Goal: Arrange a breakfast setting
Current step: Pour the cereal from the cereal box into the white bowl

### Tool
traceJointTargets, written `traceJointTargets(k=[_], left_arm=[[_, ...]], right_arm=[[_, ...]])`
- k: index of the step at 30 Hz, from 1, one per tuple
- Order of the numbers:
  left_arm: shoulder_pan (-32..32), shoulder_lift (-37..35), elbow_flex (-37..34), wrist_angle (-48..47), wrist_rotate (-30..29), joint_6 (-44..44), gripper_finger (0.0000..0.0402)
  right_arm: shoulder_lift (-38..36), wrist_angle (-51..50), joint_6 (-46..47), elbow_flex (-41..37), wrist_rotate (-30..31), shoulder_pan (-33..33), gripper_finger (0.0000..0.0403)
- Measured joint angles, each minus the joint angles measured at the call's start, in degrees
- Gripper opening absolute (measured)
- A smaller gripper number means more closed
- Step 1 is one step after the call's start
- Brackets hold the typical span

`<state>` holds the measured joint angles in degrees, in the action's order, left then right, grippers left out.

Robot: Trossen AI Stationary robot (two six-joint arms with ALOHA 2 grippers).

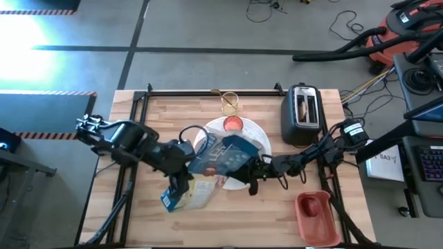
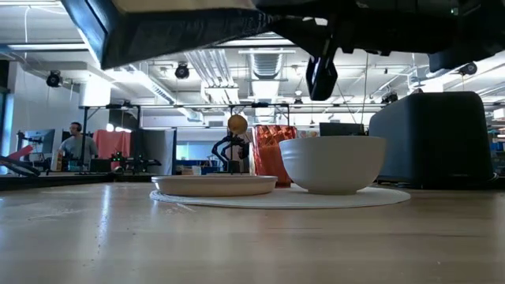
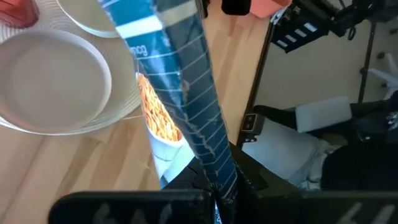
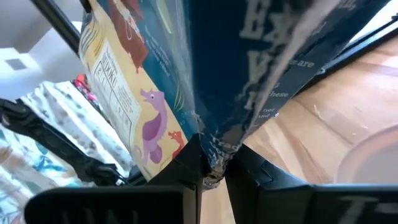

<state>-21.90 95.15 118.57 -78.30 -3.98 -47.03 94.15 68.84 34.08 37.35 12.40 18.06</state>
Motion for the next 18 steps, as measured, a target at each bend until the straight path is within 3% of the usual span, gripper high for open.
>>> traceJointTargets(k=[7, 13, 18], left_arm=[[0.38, 0.43, -1.74, 0.40, -0.12, 4.39, 0.0000], [0.58, 1.16, -1.74, 2.14, -2.13, 7.30, 0.0001], [0.94, 3.42, -1.58, 4.30, 1.45, 11.90, 0.0000]], right_arm=[[-0.46, 0.96, 5.21, -3.81, 2.82, 1.17, 0.0038], [-2.33, 4.26, 1.78, -7.62, 11.26, 3.74, 0.0038], [-2.75, 3.24, 5.92, -7.83, 11.58, 5.06, 0.0038]])
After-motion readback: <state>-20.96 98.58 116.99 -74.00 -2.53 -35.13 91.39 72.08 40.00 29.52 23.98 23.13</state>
